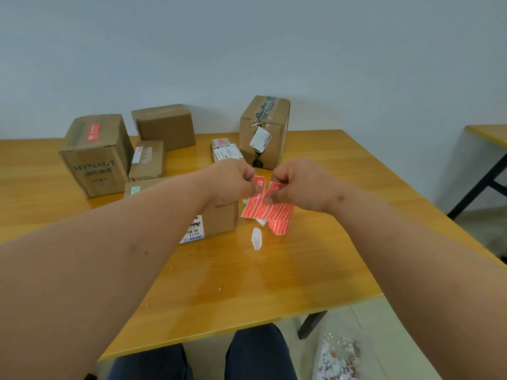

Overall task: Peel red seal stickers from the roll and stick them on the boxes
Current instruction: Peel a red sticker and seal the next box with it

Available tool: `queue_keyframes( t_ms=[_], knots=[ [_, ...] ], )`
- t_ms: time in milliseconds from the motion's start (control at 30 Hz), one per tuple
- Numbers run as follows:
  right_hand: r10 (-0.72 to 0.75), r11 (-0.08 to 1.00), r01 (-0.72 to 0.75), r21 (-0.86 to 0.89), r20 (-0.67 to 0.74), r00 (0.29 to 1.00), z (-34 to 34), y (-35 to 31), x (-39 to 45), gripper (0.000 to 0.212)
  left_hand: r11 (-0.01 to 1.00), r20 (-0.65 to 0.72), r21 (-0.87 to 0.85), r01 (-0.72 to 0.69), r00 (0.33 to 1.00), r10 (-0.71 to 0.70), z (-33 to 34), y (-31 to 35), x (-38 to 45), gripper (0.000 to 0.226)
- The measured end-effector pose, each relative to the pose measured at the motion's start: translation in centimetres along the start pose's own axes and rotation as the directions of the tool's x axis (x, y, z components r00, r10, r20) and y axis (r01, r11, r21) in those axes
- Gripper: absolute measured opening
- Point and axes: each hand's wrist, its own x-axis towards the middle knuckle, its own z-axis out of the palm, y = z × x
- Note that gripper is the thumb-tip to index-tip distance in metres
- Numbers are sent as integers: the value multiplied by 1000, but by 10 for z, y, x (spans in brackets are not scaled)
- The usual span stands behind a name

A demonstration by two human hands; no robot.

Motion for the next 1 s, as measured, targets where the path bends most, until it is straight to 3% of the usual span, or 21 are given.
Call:
queue_keyframes(
  t_ms=[267,433,567,867,1000],
  knots=[
    [16,999,-16,34,0,1000,0,2,1,18,999,36,-35,36,999,-34,-5,3,-6,17],
    [53,997,-56,58,50,997,2,2,5,27,1000,-17,-8,4,1000,-4,-1,7,-6,13],
    [87,995,-91,45,71,994,4,4,5,22,1000,-23,-7,-8,1000,7,1,9,-6,16],
    [52,998,-52,-31,-5,999,3,2,0,12,996,-50,79,32,998,-28,4,10,-1,26],
    [39,997,-42,-69,-45,998,5,4,2,14,999,-74,28,22,997,-20,4,6,-1,28]
  ],
)
